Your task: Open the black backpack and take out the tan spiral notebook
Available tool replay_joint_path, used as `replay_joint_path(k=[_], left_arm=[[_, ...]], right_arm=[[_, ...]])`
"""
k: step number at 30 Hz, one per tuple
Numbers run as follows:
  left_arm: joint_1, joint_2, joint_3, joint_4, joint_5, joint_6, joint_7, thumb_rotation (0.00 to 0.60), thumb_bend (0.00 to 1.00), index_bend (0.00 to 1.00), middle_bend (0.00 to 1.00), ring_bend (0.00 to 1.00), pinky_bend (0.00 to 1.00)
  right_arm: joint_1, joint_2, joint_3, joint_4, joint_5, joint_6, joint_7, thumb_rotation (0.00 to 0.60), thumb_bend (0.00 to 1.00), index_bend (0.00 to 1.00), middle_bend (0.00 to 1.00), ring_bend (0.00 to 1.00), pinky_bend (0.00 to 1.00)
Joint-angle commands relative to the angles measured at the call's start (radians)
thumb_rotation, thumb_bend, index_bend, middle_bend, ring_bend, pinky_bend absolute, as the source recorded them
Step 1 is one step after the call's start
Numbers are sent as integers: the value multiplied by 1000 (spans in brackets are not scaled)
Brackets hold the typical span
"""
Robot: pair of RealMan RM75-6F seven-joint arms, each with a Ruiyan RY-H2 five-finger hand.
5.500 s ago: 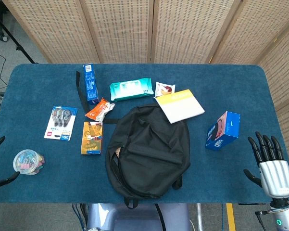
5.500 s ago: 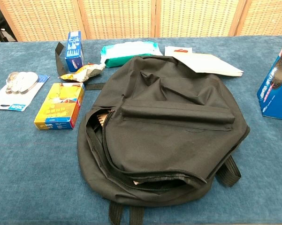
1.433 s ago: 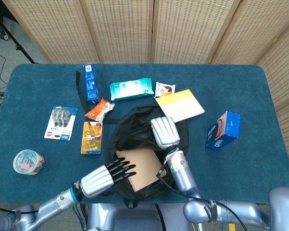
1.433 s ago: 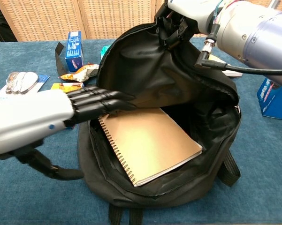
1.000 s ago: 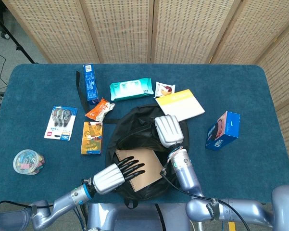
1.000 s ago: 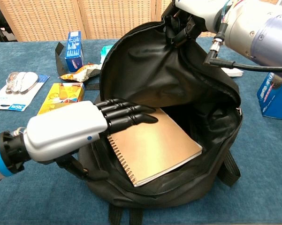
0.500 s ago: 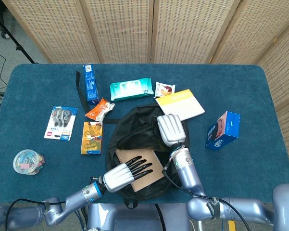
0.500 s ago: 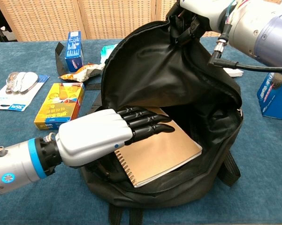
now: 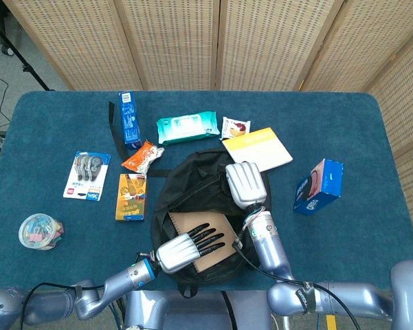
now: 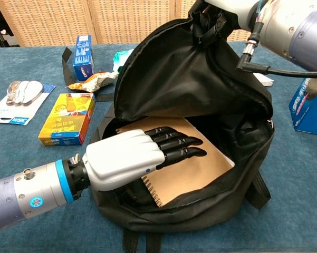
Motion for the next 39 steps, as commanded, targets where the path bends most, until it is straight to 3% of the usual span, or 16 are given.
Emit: replay_joint_path(k=[1, 4, 6, 21, 27, 31, 35, 39], left_arm=[[-9, -9, 1, 4, -8, -8, 9, 600, 566, 64, 0, 0, 75], [-14, -13, 4, 6, -11, -5, 20, 600, 705, 64, 0, 0, 75], [-16, -14, 4, 6, -16, -2, 23, 600, 736, 64, 0, 0, 75], [-46, -54, -38, 24, -93, -28, 71, 600, 652, 64, 0, 0, 75], [-63, -78, -55, 28, -123, -54, 103, 600, 670, 101, 0, 0, 99], [-63, -105, -69, 49, -138, -38, 124, 600, 717, 232, 20, 54, 224], [-56, -131, -77, 75, -136, 13, 130, 600, 730, 437, 200, 245, 387], [-57, -141, -81, 100, -124, 63, 117, 600, 723, 636, 357, 353, 483]], right_arm=[[1, 3, -4, -3, 0, 4, 1, 600, 672, 678, 692, 630, 538], [2, 8, -7, -6, 1, 7, 4, 600, 672, 679, 692, 630, 538], [1, 12, -8, -7, 3, 9, 8, 600, 672, 679, 692, 630, 538], [8, 36, -20, -20, 11, 13, 24, 600, 687, 679, 692, 630, 538], [13, 43, -16, -30, 17, 19, 26, 600, 701, 679, 692, 631, 538], [16, 52, -14, -37, 21, 21, 28, 600, 698, 679, 692, 631, 538], [14, 62, -17, -43, 21, 22, 35, 600, 703, 678, 692, 631, 538], [13, 69, -19, -43, 23, 22, 44, 600, 709, 679, 692, 631, 538]])
